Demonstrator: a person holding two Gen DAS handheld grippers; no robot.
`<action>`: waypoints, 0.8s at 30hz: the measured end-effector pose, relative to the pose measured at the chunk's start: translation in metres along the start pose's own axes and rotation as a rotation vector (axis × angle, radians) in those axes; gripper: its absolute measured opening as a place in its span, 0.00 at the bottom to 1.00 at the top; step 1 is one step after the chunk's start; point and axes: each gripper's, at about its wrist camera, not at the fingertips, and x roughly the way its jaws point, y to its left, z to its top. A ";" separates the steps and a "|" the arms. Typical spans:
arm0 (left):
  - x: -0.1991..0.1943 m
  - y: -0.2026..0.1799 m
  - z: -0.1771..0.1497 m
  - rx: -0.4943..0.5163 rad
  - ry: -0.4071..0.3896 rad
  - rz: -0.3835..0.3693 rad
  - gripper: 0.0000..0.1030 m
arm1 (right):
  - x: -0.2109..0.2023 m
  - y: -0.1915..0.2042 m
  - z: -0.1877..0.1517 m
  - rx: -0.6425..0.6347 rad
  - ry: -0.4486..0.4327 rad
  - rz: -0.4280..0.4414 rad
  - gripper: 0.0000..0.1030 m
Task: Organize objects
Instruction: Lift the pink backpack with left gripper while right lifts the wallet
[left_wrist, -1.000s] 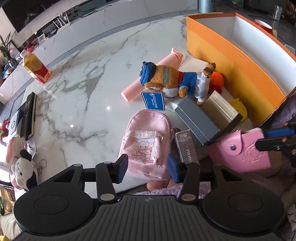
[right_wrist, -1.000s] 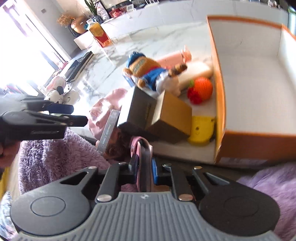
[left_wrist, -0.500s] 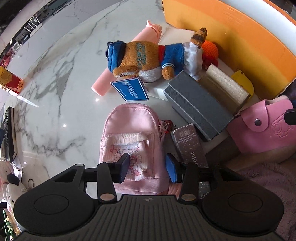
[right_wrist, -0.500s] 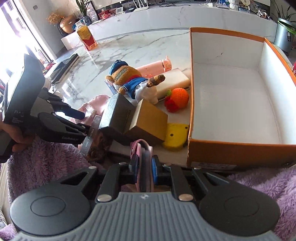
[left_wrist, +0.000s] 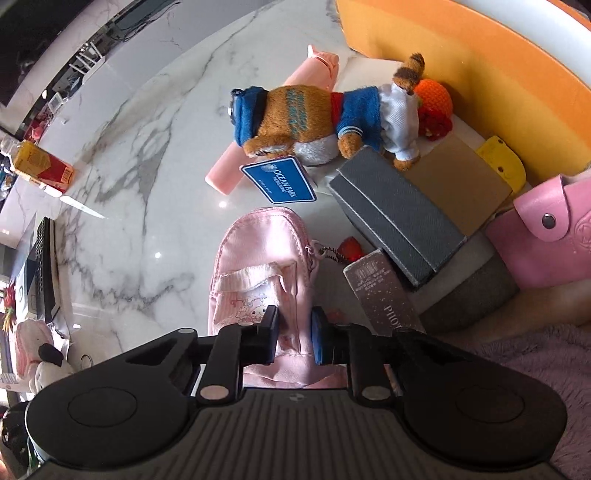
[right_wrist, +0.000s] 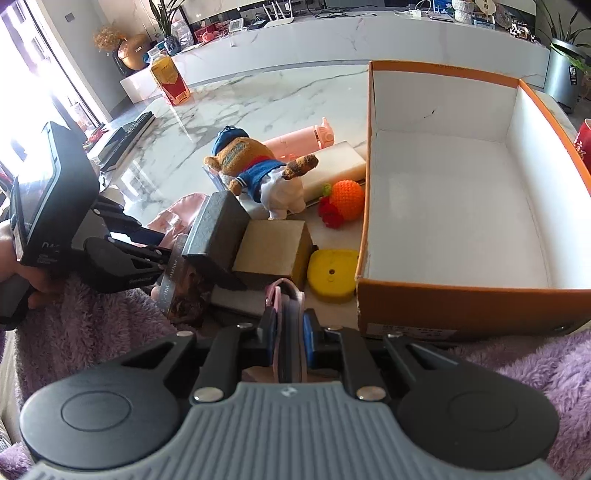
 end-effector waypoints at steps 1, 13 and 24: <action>-0.003 0.004 0.000 -0.030 -0.008 -0.010 0.19 | -0.002 -0.001 -0.001 -0.001 -0.004 -0.001 0.15; -0.109 0.013 0.012 -0.201 -0.243 -0.075 0.18 | -0.045 -0.007 0.000 -0.011 -0.107 0.087 0.15; -0.169 -0.014 0.069 -0.294 -0.427 -0.366 0.17 | -0.119 -0.054 0.020 0.094 -0.377 0.021 0.14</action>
